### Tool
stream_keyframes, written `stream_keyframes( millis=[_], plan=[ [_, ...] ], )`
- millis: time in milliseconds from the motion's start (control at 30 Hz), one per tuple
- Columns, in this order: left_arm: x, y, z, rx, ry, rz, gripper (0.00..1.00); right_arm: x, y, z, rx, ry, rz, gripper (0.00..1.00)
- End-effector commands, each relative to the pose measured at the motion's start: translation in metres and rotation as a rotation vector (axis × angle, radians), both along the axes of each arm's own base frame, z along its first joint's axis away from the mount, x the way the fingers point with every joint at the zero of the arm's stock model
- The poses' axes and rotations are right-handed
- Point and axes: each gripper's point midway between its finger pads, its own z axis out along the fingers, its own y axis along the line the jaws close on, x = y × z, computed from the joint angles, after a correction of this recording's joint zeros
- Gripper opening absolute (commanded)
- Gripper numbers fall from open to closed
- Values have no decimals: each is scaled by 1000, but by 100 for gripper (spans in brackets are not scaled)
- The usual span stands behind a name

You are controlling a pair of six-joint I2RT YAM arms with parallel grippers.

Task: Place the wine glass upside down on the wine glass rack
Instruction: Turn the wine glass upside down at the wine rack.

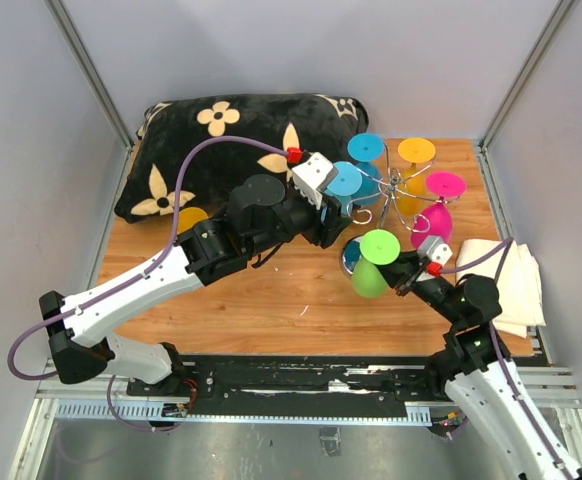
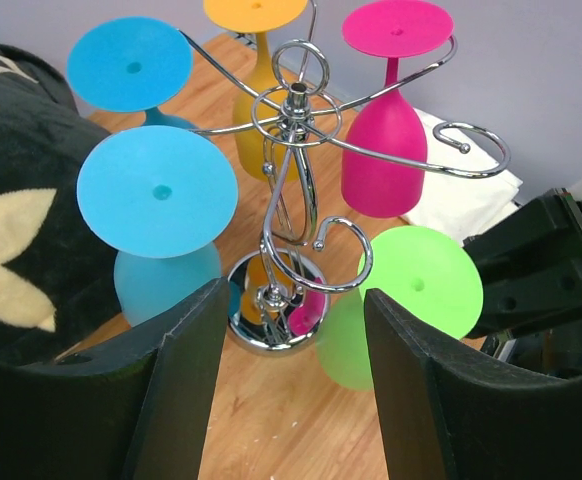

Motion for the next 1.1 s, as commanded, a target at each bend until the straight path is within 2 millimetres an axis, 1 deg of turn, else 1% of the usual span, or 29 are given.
stream_keyframes(
  millis=[0,33,167,267,367,467,533,667,767,967,1067],
  plan=[
    [-3,5,23,-54,-24,-3,61,-27,8,18,182,34,205,1],
    [-2,6,25,-55,-29,1,61,-25,5,15,202,43,188,1],
    [-2,7,26,-51,-34,4,61,-24,-9,19,257,29,131,1],
    [0,6,25,-46,-32,8,60,-20,-21,18,311,30,54,1],
    [1,3,25,-39,-27,5,61,-12,-38,15,366,42,-63,1],
    [1,0,22,-31,-21,-3,61,-7,-56,10,386,59,-192,1],
    [2,-2,21,-27,-18,-8,61,-6,-63,8,368,76,-243,1],
    [3,-6,19,-20,-12,-10,60,-5,-74,13,359,88,-316,1],
    [6,-7,16,-8,-8,2,59,-4,-90,14,346,102,-417,1],
    [12,-12,7,18,6,17,57,-10,-124,17,283,121,-615,1],
    [14,-14,4,27,12,19,55,-16,-138,27,277,101,-689,1]
  ],
)
